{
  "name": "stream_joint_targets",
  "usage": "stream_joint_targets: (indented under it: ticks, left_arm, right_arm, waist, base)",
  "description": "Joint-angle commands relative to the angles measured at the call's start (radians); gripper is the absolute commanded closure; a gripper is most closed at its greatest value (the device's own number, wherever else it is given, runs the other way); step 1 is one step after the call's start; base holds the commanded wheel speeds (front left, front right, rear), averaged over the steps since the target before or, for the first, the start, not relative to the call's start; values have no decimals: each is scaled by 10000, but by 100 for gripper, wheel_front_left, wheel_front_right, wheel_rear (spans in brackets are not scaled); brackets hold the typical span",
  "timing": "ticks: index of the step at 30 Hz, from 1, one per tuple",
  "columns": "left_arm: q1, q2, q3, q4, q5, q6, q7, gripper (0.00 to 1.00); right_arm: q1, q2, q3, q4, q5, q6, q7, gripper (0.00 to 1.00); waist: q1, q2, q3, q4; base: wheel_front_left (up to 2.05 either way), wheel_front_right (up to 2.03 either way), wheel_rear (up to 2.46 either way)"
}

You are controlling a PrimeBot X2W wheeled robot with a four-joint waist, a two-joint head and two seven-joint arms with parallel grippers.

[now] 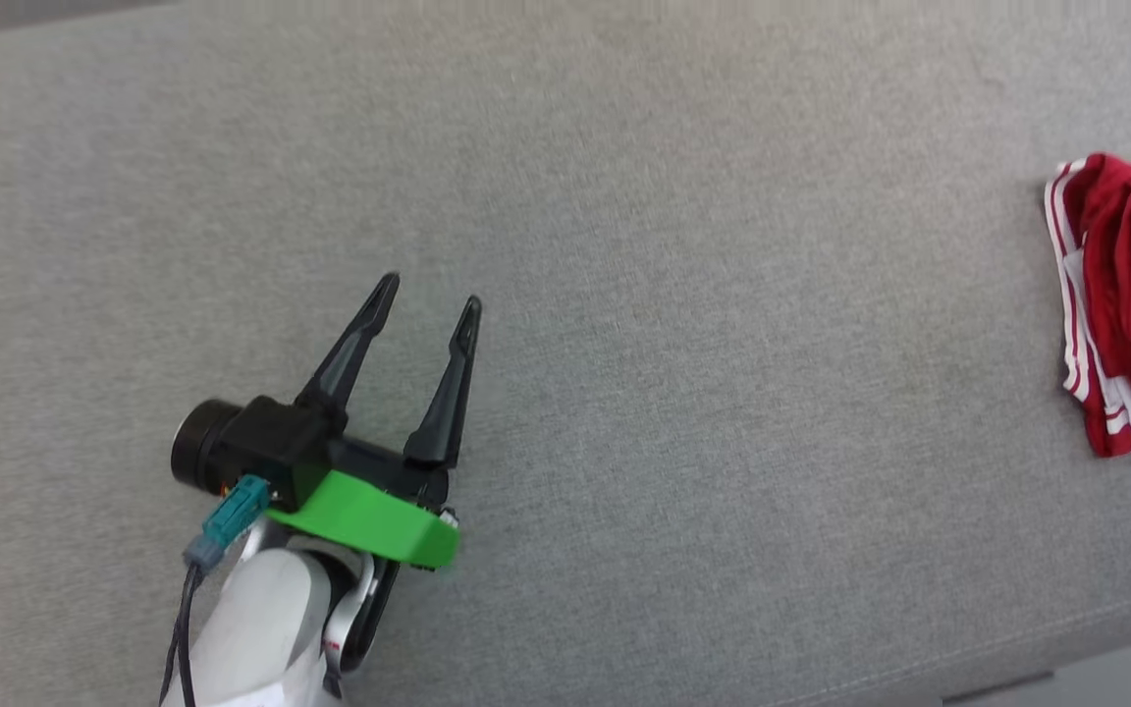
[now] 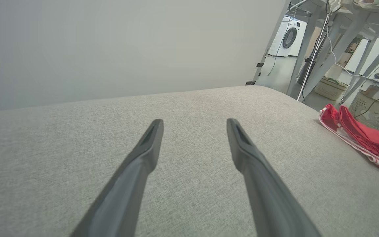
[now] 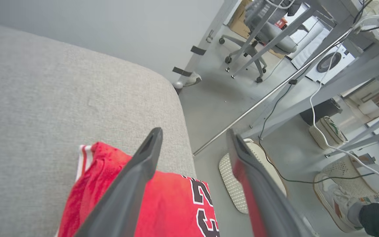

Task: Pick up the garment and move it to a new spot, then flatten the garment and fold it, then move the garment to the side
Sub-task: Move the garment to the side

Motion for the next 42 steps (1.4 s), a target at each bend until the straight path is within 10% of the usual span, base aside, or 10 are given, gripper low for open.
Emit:
stream_joint_targets:
  ticks: [1, 18, 42]
  left_arm:
    - [212, -63, 131, 69, -48, -14, -56, 0]
    - [1993, -929, 1276, 834, -48, -146, -58, 0]
    - [2725, -1444, 2110, 1097, 664, -201, -58, 0]
  right_arm:
    - [246, 156, -27, -307, 199, -17, -41, 0]
    - [4683, 3278, -908, -5172, 1835, -17, -509, 0]
    - [6977, 5092, -705, -4789, 575, -17, -1756, 0]
  waist:
    - [0, 0, -1399, 738]
    - [0, 0, -3190, 1933]
    - [0, 0, -3685, 2423]
  base:
    - [0, 0, 0]
    - [0, 0, 0]
    - [0, 0, 0]
